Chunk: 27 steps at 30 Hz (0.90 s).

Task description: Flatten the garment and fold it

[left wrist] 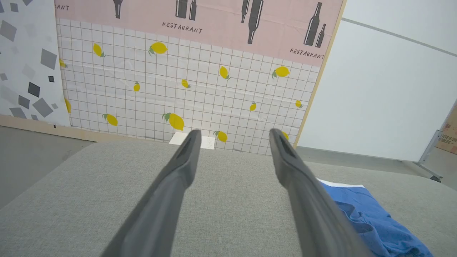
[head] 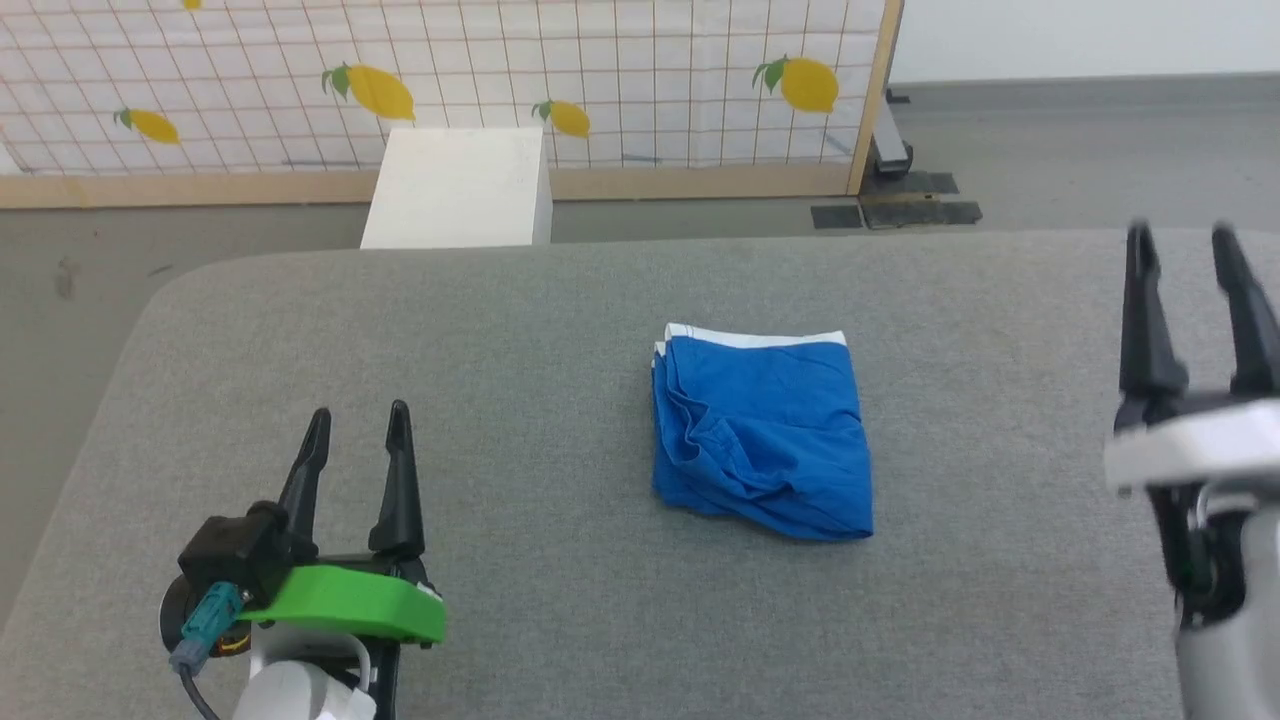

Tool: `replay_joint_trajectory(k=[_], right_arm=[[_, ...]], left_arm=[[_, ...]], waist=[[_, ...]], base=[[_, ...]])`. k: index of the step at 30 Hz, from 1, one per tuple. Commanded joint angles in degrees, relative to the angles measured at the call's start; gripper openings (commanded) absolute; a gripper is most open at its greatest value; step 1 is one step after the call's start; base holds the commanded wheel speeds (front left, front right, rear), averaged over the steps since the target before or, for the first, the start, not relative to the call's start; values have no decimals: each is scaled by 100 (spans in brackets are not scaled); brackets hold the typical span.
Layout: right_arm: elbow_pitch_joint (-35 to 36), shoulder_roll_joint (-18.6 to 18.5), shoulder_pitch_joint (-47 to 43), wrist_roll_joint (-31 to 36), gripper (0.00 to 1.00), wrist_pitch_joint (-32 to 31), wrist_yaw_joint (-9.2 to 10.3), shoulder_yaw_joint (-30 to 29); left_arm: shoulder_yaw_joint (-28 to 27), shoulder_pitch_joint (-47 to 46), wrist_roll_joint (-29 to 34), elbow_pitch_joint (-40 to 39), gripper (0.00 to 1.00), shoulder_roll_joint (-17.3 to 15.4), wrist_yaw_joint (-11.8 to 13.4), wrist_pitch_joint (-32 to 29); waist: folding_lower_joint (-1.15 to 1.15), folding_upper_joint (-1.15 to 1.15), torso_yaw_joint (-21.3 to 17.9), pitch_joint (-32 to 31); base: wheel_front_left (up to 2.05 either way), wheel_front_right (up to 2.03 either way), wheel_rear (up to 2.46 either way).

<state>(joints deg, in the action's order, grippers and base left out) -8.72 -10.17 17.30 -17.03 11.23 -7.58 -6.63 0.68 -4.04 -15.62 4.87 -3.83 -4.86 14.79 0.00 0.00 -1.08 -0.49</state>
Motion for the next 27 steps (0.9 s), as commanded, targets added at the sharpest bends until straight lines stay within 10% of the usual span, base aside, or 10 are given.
replay_joint_trajectory(k=[1,27], right_arm=[[89,132,-256,117,100,56,9,-85],[272,660,-1993,877,100,-49,9,-122]], left_arm=[[-22,107,53,30,100,-46,43,21],[264,93,650,577,100,-367,438,-90]], waist=[[0,0,-3,-39],[0,0,142,-20]], base=[[0,0,0],[0,0,0]])
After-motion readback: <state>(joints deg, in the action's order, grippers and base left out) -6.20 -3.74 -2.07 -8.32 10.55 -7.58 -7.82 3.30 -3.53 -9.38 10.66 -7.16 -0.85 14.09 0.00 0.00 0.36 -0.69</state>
